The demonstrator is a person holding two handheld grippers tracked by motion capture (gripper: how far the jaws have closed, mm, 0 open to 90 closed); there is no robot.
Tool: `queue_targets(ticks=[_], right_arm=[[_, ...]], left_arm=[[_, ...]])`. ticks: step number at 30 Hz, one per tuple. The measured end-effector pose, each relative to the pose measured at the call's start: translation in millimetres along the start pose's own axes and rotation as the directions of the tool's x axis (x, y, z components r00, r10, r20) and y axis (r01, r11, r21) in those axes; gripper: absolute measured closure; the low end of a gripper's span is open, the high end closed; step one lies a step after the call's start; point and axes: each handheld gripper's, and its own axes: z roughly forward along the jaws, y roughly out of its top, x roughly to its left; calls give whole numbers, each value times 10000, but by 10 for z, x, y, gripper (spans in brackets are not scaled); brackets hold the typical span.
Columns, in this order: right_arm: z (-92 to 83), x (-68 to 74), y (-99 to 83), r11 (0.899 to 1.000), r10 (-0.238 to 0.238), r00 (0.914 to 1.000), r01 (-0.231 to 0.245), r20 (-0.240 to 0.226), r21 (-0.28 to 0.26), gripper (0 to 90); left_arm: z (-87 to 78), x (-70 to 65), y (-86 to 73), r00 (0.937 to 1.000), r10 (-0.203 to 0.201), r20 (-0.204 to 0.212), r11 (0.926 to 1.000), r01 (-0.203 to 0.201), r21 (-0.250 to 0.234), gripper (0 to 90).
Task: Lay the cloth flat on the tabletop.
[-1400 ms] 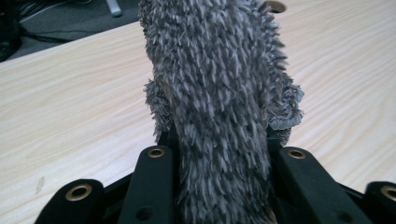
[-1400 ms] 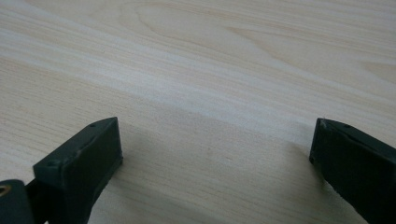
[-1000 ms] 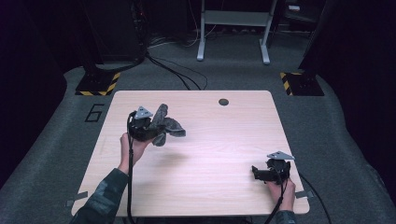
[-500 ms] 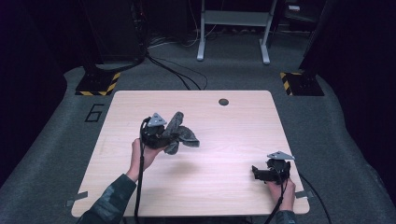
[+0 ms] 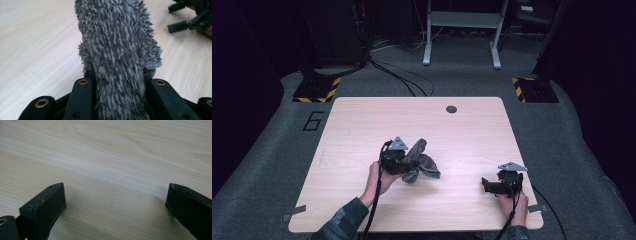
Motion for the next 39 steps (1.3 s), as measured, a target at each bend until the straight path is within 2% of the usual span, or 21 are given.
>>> queue_targets(ticks=[4, 6, 8, 9, 11, 15, 17, 19, 24, 27, 29, 30, 32, 33, 35, 38, 39], right_arm=[[0, 0, 0, 10000, -1, 10000, 1, 4, 1, 23], [0, 1, 0, 10000, 1, 10000, -1, 6, 2, 24], [0, 7, 1, 10000, 76, 10000, -76, 12, -20, 28], [-2, 7, 0, 9999, 96, 10000, -96, -18, -34, 30], [-2, 11, 0, 9999, 135, 9999, -135, -8, -63, 32], [-1, 14, -1, 9999, 128, 9999, -128, 57, -98, 36], [-3, 18, -2, 9998, 164, 9999, -163, 54, -88, 37], [-8, 11, -5, 10000, 15, 10000, -15, 2, -56, 41], [-16, 24, -4, 9999, 131, 9999, -131, 50, -59, 53], [-45, 53, 1, 9998, 180, 9998, -180, 8, -18, 128], [-76, 121, 3, 9976, 582, 9949, -611, -826, -332, 140], [-98, 199, 15, 9970, 603, 9930, -650, -1016, -431, 142], [-137, 385, 69, 9973, 276, 9888, -372, -1464, -631, 162], [-155, 487, 101, 9966, 176, 9835, -317, -1800, -757, 176], [-158, 693, 178, 9967, -156, 9729, -34, -2307, -815, 204], [-100, 962, 275, 9957, -741, 9578, 553, -2777, -749, 277], [-67, 1038, 298, 9951, -918, 9557, 774, -2795, -623, 288]], left_arm=[[175, -80, -90, 9992, -134, 370, 9994, 122, 325, 667], [265, -108, -130, 9993, -89, 355, 9986, 71, 515, 648], [316, -110, -146, 9990, -30, 455, 9977, -2, 685, 548], [325, -118, -151, 9992, -158, 369, 9980, 135, 619, 486], [292, -114, -145, 9993, -215, 314, 9986, 200, 494, 348], [140, -113, -138, 9999, -131, -29, 9997, 132, 224, 212], [58, -102, -149, 9999, -19, -131, 9999, 21, 122, 182], [-16, -99, -175, 9998, -113, -190, 9999, 113, 14, 164], [-183, -117, -304, 9988, -211, -436, 9998, 209, -64, 162], [-262, -149, -406, 9983, -197, -552, 9997, 190, -137, 168], [-298, -175, -468, 9971, -212, -727, 9996, 200, -174, 172], [-312, -179, -498, 9970, -171, -754, 9997, 159, -170, 173], [-312, -185, -528, 9961, -58, -883, 10000, 53, -64, 182], [-307, -193, -540, 9960, -161, -878, 9999, 154, -77, 186], [-290, -175, -559, 9960, -106, -891, 9999, 110, 44, 205], [-239, -159, -584, 9957, -341, -861, 9994, 342, 0, 270], [-221, -147, -591, 9956, -288, -891, 9996, 293, 42, 289]])
